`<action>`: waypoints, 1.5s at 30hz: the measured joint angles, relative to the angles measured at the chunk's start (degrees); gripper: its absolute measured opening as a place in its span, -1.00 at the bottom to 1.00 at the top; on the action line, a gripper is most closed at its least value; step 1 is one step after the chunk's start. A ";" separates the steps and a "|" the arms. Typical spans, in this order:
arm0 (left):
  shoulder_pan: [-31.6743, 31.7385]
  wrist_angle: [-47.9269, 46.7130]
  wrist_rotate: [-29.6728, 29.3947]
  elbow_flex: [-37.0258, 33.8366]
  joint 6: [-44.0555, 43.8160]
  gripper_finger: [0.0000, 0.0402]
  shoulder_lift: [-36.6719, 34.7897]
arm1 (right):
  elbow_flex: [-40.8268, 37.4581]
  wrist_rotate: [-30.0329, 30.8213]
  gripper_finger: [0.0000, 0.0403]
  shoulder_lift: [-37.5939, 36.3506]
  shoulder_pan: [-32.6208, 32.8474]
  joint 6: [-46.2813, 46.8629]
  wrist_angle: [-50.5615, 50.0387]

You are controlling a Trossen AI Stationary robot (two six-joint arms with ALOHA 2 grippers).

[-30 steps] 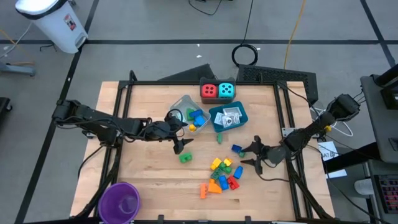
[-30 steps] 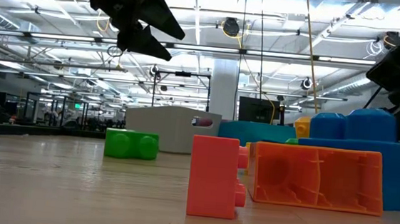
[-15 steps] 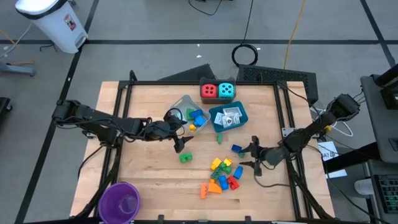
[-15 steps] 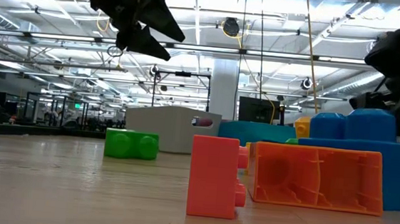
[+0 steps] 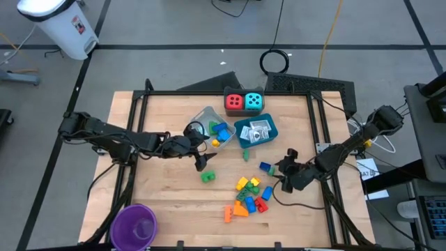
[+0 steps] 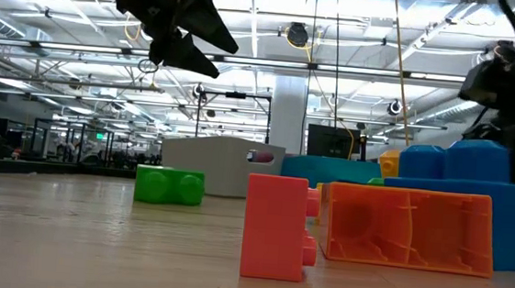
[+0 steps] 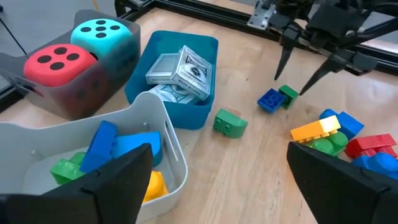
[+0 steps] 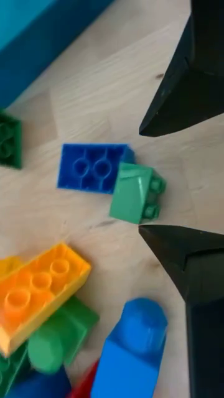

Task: Pick & Place Toys
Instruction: Put the green game piece into the gray bin

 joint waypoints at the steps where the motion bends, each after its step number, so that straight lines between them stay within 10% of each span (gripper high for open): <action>1: 0.00 -0.02 -0.01 0.00 0.00 0.85 0.00 | -0.38 0.00 0.05 0.00 -0.05 0.63 0.27; 22: 0.00 0.00 -0.01 0.00 -0.17 0.86 0.00 | -16.94 -1.49 0.17 0.13 -0.08 -8.78 43.70; 45: 0.00 0.02 -2.13 0.00 -0.78 0.87 0.00 | -10.33 0.88 0.25 1.52 -0.08 -2.13 22.85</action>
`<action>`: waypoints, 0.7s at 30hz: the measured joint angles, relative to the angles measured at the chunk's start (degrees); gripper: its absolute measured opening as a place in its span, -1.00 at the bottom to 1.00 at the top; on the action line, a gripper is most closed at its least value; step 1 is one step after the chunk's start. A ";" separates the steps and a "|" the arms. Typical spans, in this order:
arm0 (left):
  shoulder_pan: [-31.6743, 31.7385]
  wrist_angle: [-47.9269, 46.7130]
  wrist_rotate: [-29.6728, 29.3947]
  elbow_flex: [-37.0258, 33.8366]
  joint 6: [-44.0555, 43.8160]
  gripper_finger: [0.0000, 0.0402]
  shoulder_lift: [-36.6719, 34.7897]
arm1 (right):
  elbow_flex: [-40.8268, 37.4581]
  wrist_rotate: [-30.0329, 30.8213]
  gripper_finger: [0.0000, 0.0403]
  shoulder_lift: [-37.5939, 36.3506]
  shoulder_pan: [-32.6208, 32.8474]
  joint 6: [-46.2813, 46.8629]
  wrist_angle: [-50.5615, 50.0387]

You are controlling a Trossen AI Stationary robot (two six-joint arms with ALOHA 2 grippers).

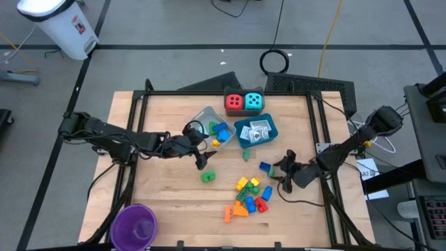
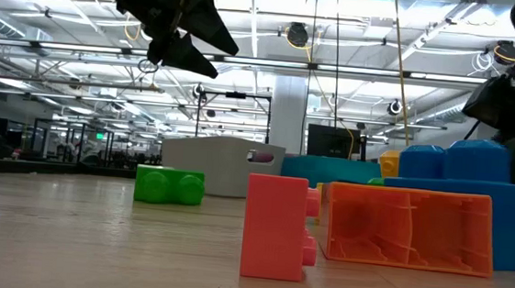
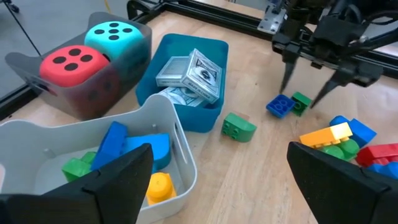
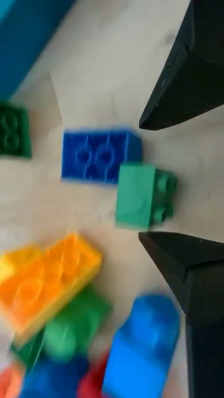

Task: Pick & Place Toys
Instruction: Put the green game piece into the gray bin

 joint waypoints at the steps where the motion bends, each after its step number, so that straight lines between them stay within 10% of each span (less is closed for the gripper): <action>1: 0.00 -0.02 0.00 0.00 -0.06 0.88 0.00 | 0.03 0.61 0.25 0.67 -0.02 -0.09 0.16; 21: 0.00 -0.04 0.06 -0.02 -0.25 0.87 0.02 | 0.20 -0.62 0.14 14.57 -3.78 -3.79 14.71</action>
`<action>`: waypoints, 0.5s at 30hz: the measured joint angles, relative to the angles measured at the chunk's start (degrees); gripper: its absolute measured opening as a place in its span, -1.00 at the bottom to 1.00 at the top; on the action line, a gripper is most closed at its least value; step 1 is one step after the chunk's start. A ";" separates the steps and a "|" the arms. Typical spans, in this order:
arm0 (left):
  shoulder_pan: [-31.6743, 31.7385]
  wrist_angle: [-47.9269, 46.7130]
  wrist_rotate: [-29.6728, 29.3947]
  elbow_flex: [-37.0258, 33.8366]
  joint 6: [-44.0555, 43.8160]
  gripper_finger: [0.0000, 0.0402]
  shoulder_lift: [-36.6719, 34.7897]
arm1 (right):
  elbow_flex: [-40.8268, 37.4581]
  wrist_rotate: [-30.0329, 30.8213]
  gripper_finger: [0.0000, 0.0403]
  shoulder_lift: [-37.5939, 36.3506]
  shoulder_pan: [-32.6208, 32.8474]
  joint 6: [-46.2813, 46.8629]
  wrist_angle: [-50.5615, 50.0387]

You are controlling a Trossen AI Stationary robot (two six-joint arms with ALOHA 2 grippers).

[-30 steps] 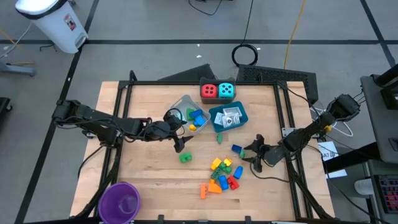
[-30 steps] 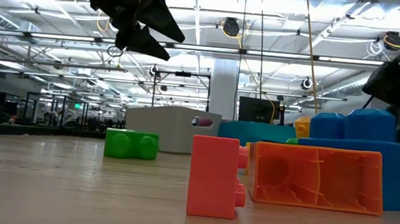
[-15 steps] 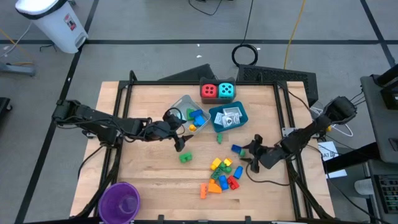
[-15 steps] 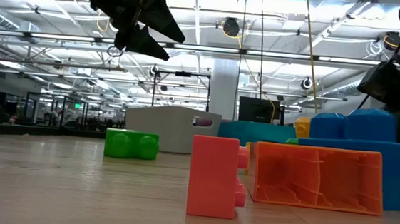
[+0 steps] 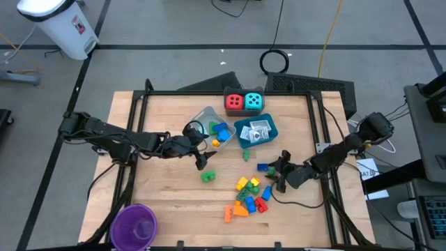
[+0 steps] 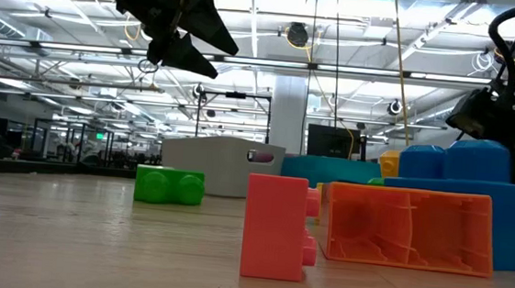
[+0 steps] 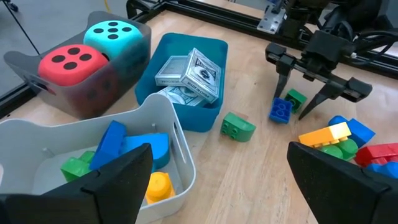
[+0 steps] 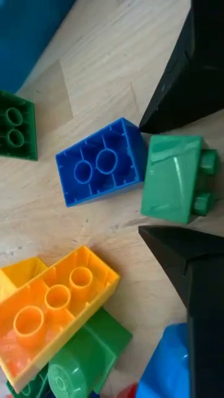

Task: Pick & Place Toys
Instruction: Put the green game piece into the gray bin

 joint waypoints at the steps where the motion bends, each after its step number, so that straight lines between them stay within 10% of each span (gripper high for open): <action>1: 0.00 0.00 -0.01 0.00 0.00 0.87 0.00 | -0.02 -0.22 0.11 -0.19 0.00 -0.47 0.27; 15: 0.00 0.00 0.00 0.00 0.01 0.91 0.01 | -0.15 -3.41 -0.47 -0.25 -0.68 -4.80 3.41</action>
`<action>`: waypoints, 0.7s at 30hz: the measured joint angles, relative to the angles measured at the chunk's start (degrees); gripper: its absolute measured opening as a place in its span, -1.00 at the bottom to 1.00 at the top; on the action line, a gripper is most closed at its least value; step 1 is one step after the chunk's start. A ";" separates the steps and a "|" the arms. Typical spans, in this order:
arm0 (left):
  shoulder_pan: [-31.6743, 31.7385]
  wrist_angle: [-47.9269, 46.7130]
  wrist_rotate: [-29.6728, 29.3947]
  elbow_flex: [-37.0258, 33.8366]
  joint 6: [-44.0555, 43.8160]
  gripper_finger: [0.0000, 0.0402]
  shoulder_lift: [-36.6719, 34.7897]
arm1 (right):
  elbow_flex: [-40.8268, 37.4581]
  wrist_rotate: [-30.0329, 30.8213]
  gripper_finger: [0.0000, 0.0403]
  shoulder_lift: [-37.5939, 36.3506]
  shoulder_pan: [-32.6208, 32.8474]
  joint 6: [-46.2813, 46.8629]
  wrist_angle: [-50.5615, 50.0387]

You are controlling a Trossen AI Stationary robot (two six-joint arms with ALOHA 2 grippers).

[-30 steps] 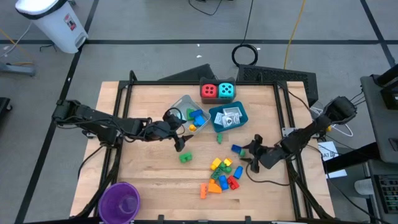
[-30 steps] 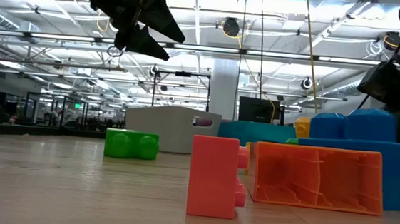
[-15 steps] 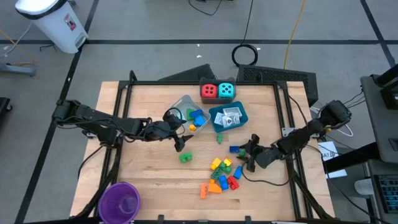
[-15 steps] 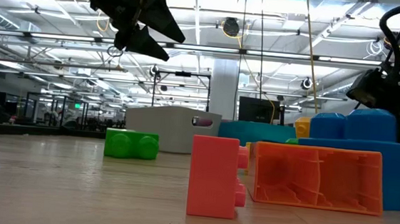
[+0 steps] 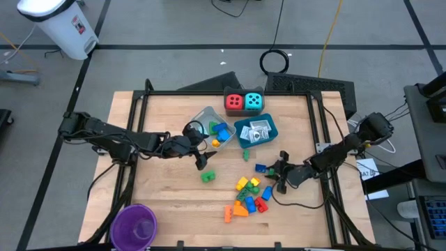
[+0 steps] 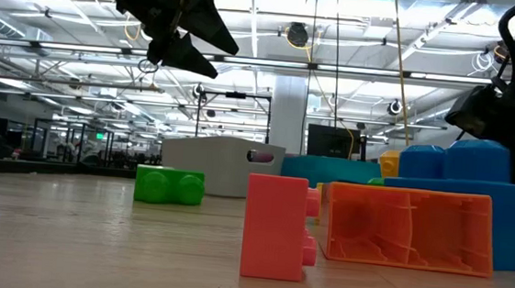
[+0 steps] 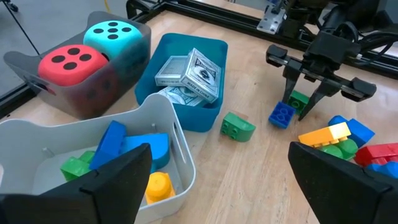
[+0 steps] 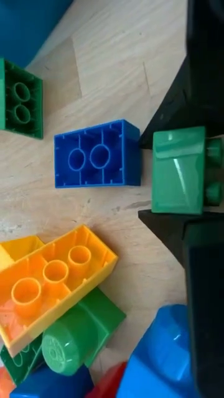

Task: Pick & Place Toys
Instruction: Put the green game piece into the gray bin

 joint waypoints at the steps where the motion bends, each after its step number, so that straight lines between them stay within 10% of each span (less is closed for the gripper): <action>1: 0.00 0.00 -0.01 0.00 0.00 0.91 0.00 | 0.00 -0.04 -0.47 0.00 -0.17 -0.04 0.25; 21: 0.00 0.00 -0.45 0.00 0.02 0.92 0.00 | 0.00 -1.62 -0.46 0.02 -0.50 -0.40 1.60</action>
